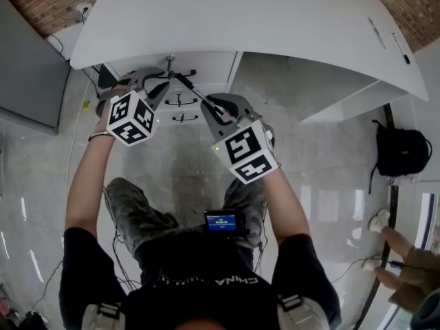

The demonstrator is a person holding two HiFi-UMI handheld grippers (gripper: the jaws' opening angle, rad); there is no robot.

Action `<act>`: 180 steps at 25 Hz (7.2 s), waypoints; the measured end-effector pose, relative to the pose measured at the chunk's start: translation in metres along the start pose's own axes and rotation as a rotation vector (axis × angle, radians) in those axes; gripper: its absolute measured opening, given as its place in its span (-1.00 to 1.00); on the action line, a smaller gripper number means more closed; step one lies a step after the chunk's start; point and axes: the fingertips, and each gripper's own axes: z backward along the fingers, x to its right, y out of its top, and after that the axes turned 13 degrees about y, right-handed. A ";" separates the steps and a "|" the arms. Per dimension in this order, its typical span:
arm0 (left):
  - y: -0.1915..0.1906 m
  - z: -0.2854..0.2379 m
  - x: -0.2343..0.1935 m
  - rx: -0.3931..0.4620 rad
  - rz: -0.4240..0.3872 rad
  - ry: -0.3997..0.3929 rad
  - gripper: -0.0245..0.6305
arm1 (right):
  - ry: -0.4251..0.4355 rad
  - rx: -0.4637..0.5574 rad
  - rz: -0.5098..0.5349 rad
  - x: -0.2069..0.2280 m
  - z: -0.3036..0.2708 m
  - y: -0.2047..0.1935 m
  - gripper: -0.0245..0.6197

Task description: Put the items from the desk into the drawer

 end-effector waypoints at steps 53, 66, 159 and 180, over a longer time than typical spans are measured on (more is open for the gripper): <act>0.007 0.049 0.053 -0.078 -0.091 -0.151 -0.83 | 0.054 -0.004 0.153 -0.004 0.050 0.024 -0.78; 0.012 0.089 0.087 -0.049 -0.034 -0.149 -0.84 | 0.213 -0.085 0.177 -0.005 0.067 0.048 -0.78; -0.004 0.086 0.130 -0.027 0.003 0.021 -0.83 | 0.484 -0.507 0.364 -0.023 -0.110 -0.028 -0.76; 0.009 0.091 0.104 -0.041 0.062 -0.097 -0.83 | 0.377 -0.199 0.498 -0.033 0.005 0.061 -0.81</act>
